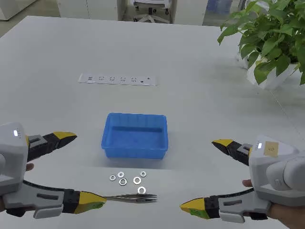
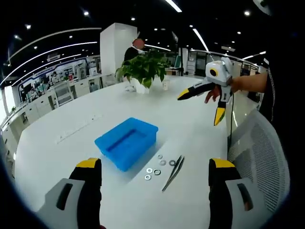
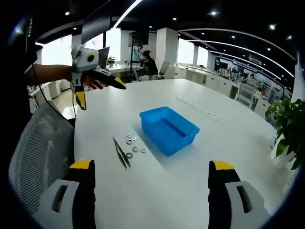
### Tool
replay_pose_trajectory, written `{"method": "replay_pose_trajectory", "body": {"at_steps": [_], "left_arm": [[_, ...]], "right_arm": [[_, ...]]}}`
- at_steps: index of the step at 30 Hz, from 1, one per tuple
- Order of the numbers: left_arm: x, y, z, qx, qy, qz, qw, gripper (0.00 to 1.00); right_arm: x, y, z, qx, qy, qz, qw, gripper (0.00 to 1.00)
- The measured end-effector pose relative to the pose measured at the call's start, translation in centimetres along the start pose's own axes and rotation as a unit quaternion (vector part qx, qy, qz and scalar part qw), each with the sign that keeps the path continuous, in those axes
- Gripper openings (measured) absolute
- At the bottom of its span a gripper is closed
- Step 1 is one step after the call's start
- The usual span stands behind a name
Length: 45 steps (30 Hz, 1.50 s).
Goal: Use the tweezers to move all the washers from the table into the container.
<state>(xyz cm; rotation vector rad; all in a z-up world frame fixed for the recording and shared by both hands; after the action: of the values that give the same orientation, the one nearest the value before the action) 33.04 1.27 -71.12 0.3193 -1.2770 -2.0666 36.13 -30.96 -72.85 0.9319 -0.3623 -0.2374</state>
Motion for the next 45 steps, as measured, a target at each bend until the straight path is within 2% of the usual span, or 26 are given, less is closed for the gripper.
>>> {"method": "replay_pose_trajectory", "body": {"at_steps": [45], "left_arm": [[-0.04, 0.74, 0.06, 0.005, -0.002, -0.011, 0.9999, 0.99]], "right_arm": [[0.29, 0.35, 0.22, 0.004, 0.000, 0.010, 0.9999, 1.00]]}}
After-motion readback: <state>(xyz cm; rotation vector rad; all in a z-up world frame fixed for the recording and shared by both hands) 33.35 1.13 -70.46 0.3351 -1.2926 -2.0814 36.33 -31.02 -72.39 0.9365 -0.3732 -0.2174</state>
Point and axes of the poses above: the centre of the closed fingertips' face, and the gripper's own axes: z roughly backward along the fingers, x roughly to its right, y roughly out of its top, the point moved 10 cm from there along z, roughly backward along the fingers, and after that the axes turned 10 degrees about z, right-handed, at the moved point
